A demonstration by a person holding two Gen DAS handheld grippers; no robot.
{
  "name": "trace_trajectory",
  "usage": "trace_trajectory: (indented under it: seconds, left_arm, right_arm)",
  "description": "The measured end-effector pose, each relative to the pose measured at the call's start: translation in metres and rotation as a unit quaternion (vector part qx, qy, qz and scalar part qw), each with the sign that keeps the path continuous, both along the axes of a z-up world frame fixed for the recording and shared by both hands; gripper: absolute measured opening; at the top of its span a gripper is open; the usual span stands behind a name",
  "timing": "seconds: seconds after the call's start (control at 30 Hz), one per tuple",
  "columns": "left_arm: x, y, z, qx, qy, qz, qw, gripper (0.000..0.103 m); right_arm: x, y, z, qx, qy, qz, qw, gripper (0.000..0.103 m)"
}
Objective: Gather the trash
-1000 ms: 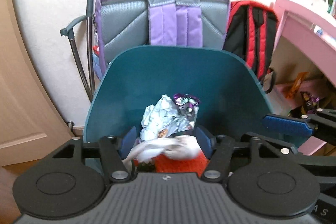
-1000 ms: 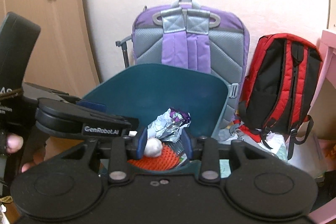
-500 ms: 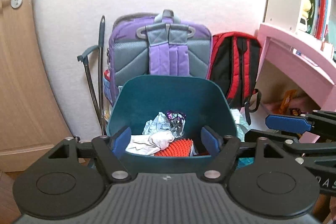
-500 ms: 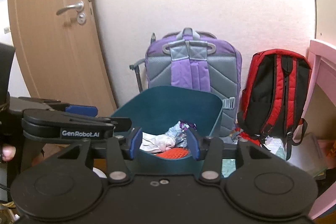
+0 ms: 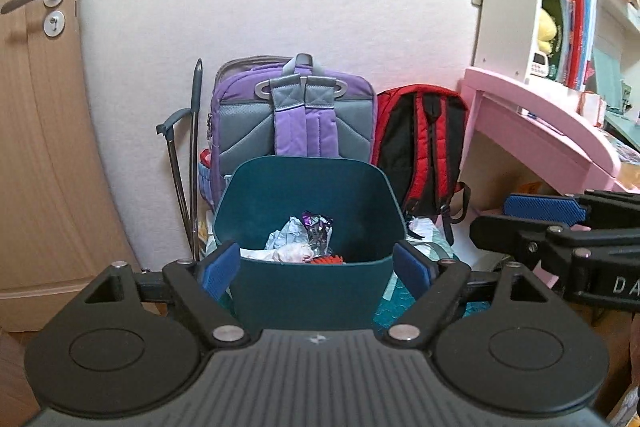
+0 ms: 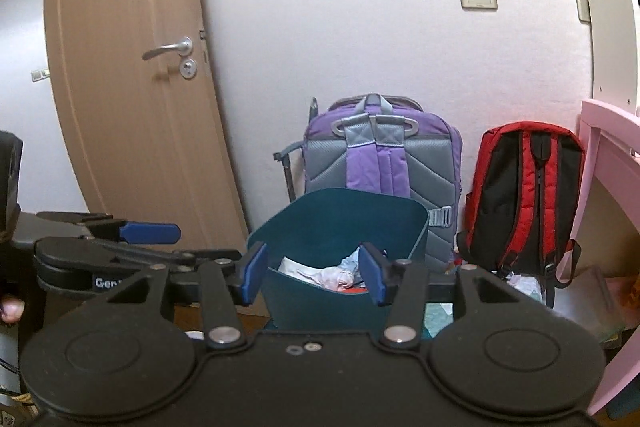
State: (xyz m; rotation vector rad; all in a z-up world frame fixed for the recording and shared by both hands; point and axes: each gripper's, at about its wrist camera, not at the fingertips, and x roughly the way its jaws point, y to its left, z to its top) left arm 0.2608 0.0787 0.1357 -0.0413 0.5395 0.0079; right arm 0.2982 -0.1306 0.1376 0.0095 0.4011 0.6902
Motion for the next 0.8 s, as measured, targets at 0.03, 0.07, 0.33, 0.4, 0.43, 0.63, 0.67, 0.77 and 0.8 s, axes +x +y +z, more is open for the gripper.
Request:
trace_trajectory:
  seconds: [0.03,0.07,0.33,0.4,0.43,0.63,0.67,0.77,0.8]
  left_arm:
    - [-0.005,-0.001,0.001,0.0,-0.002,0.0,1.0,0.085]
    - [-0.009,-0.003,0.001,-0.001,-0.004,0.0,1.0,0.088]
    - [-0.046,-0.013,0.004,0.0,-0.027,0.01,0.9996,0.101]
    - [-0.053,-0.014,0.004,0.0,-0.032,0.01,0.9994,0.101]
    - [-0.056,-0.014,0.005,-0.001,-0.034,0.009,0.9994,0.101]
    - [-0.074,-0.013,0.008,-0.012,-0.042,0.019,0.9989,0.101]
    - [-0.076,-0.013,0.009,-0.014,-0.043,0.019,0.9988,0.101]
    - [-0.084,-0.012,0.012,-0.015,-0.047,0.021,0.9985,0.101]
    - [-0.087,-0.012,0.013,-0.017,-0.048,0.021,0.9985,0.101]
  right_arm:
    - [-0.004,-0.002,0.001,0.003,-0.002,0.002,1.0,0.05]
    - [-0.008,-0.003,0.002,0.006,-0.003,0.004,1.0,0.05]
    - [-0.042,-0.009,0.006,0.008,-0.012,0.019,1.0,0.05]
    - [-0.049,-0.01,0.007,0.01,-0.015,0.022,1.0,0.051]
    - [-0.052,-0.011,0.007,0.011,-0.017,0.023,1.0,0.051]
    - [-0.065,-0.015,0.009,0.011,-0.017,0.026,0.999,0.051]
    - [-0.067,-0.015,0.01,0.011,-0.019,0.026,0.999,0.051]
    - [-0.074,-0.017,0.012,0.011,-0.022,0.031,0.999,0.051]
    - [-0.077,-0.017,0.012,0.011,-0.023,0.032,0.999,0.051]
